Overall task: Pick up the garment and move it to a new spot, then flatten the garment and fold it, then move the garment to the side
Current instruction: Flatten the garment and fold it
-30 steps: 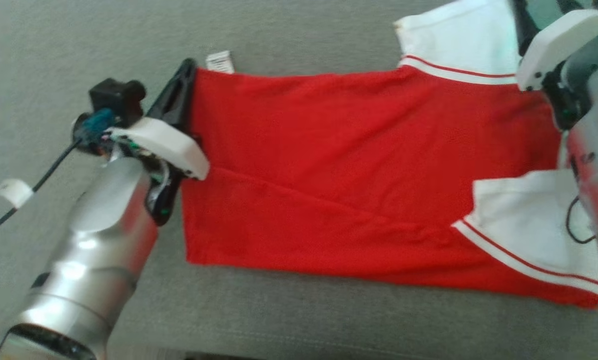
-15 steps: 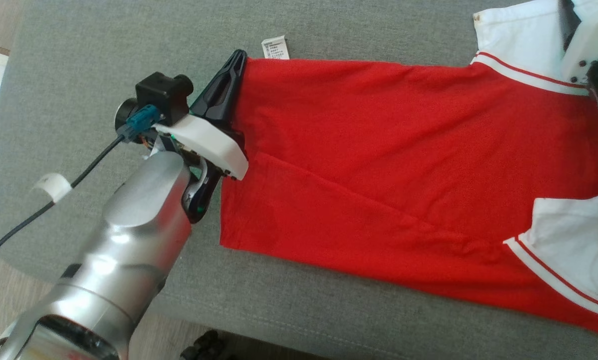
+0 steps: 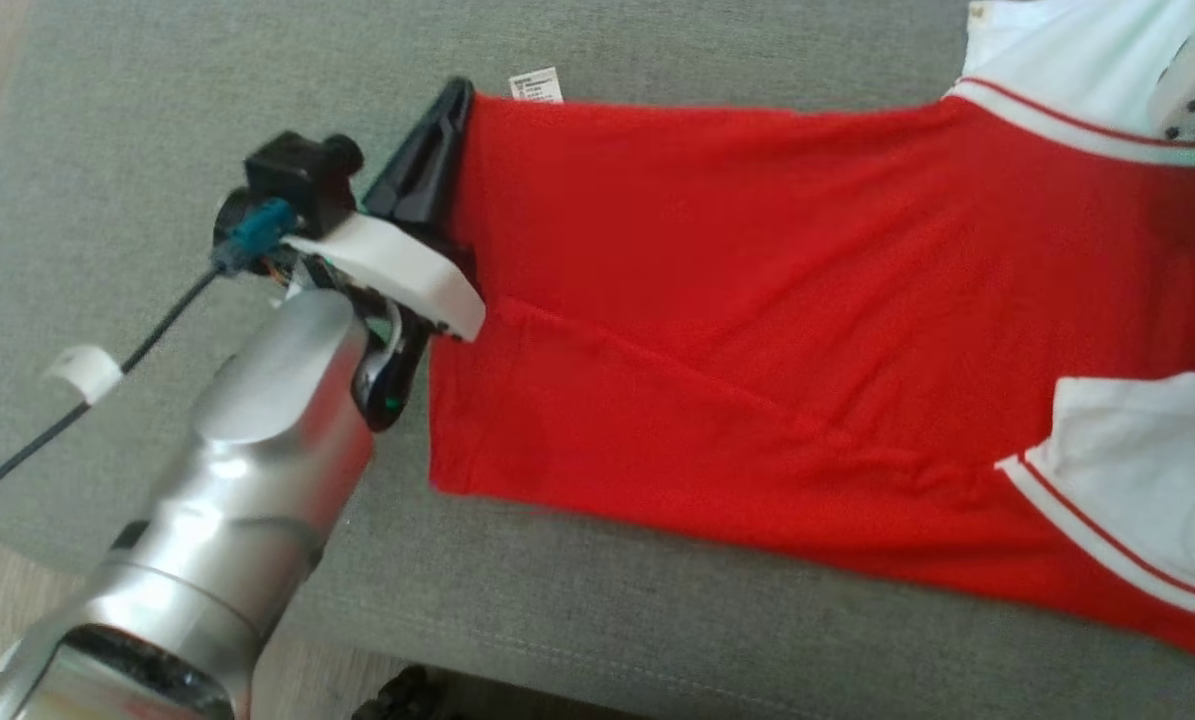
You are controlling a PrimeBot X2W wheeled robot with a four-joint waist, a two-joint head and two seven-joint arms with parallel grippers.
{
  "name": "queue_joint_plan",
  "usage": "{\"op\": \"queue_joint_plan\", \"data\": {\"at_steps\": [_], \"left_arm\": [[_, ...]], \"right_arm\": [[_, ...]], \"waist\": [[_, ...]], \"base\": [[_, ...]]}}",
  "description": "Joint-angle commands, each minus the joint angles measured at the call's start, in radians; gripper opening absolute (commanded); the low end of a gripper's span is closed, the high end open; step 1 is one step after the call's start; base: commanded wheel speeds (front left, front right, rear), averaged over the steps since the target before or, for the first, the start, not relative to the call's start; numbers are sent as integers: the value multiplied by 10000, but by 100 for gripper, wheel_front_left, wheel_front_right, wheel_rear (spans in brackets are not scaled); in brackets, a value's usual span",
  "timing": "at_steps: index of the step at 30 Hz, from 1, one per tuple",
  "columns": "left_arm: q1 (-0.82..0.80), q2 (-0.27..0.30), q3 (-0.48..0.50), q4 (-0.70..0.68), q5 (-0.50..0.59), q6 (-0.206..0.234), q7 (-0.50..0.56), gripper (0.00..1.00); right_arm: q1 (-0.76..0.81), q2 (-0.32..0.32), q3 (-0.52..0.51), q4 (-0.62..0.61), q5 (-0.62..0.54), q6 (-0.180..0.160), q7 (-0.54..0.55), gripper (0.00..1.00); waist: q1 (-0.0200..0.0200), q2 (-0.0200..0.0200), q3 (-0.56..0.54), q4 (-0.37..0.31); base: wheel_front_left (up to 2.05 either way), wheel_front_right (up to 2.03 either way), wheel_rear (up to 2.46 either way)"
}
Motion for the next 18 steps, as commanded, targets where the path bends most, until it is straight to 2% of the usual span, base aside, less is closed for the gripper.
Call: {"op": "queue_joint_plan", "data": {"at_steps": [1,6,11,14,18], "left_arm": [[-470,437,598,-462,192,131,-118,0],[-100,603,1524,-1240,804,320,-121,0],[506,728,2276,-1568,1484,412,-122,0],[1036,812,2731,-1661,1870,452,-123,0],[1876,906,3466,-1950,2441,524,-123,0]], "right_arm": [[-354,138,-51,-400,-166,-7,-424,0],[-459,361,-531,-603,-434,-7,-1452,0],[-210,1003,-529,-860,-239,-7,-1819,0],[279,1486,-224,-1333,316,-7,-1880,0],[1681,1794,537,-2877,1534,-7,-1889,0]], "waist": [[0,0,-20,-78],[0,0,-240,-467],[0,0,-691,-1060],[0,0,-1038,-1490],[0,0,-1481,-2044]], "base": [[0,0,0],[0,0,0],[0,0,0],[0,0,0],[0,0,0]]}}
